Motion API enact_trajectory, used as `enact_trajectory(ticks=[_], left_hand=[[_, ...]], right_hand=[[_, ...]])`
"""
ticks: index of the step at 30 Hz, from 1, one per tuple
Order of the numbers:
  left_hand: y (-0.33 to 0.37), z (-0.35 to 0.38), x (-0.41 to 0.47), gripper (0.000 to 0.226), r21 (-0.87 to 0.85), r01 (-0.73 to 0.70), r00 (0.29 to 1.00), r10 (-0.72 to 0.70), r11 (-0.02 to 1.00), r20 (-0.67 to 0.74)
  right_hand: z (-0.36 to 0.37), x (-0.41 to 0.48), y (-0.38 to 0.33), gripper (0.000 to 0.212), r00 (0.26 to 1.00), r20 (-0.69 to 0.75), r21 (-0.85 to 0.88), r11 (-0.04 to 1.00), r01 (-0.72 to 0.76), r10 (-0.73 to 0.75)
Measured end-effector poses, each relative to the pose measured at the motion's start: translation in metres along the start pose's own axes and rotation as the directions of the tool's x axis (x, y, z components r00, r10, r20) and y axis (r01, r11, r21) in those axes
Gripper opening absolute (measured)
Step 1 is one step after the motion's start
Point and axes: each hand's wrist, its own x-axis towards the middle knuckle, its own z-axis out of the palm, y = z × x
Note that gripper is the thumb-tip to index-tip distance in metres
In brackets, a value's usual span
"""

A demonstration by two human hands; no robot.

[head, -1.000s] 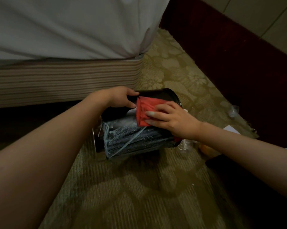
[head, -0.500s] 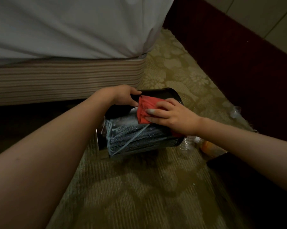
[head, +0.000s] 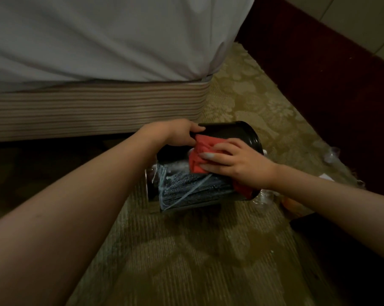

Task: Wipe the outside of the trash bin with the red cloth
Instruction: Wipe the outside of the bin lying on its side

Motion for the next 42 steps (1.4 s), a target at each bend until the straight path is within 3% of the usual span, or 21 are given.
enact_trajectory(ticks=[7,11,14,17,20,26,29,32,35,40,42], left_hand=[[-0.004,0.004,-0.018,0.065,0.204,-0.021,1.000,0.018,0.979,0.018],[-0.031,0.004,-0.041,0.070,0.354,0.067,0.993,-0.028,0.933,-0.114],[-0.048,0.000,-0.047,0.068,0.200,0.069,0.995,-0.054,0.977,-0.078],[-0.052,-0.003,-0.043,0.064,0.108,0.055,0.998,-0.052,0.993,-0.032],[-0.053,0.000,-0.043,0.062,0.164,0.080,0.996,-0.073,0.983,-0.051],[-0.065,0.003,-0.052,0.062,0.201,0.087,0.993,-0.070,0.976,-0.092],[-0.065,0.002,-0.050,0.062,0.168,0.104,0.991,-0.088,0.980,-0.098],[-0.064,0.000,-0.047,0.062,0.140,0.137,0.987,-0.124,0.981,-0.102],[-0.067,-0.001,-0.048,0.062,0.115,0.135,0.985,-0.121,0.984,-0.123],[-0.073,-0.004,-0.049,0.061,0.010,0.116,0.988,-0.115,0.993,-0.103],[-0.072,-0.005,-0.049,0.061,0.000,0.098,0.991,-0.097,0.995,-0.094]], right_hand=[[-0.008,-0.049,0.026,0.052,0.994,0.100,-0.043,0.998,0.046,-0.042],[-0.012,-0.040,0.028,0.060,0.995,0.099,-0.016,0.999,0.032,-0.030],[-0.011,-0.014,0.021,0.042,0.999,0.010,-0.010,0.999,0.040,-0.040],[-0.007,0.039,0.001,0.037,0.997,-0.069,0.013,0.999,0.030,-0.029],[-0.007,0.060,-0.008,0.041,0.998,-0.057,0.063,0.998,0.011,-0.007],[-0.016,-0.005,0.025,0.050,0.991,0.115,0.026,0.998,0.062,-0.064],[-0.017,0.013,0.020,0.036,0.999,0.034,-0.059,0.998,0.037,-0.035],[-0.011,0.060,-0.007,0.031,0.996,-0.076,-0.016,0.999,0.036,-0.037],[-0.006,0.077,-0.018,0.032,0.993,-0.089,0.038,0.996,0.076,-0.072],[-0.004,0.006,0.026,0.037,0.991,0.002,-0.020,0.990,0.137,-0.137],[-0.004,-0.014,0.038,0.050,0.986,0.094,-0.047,0.989,0.141,-0.136]])
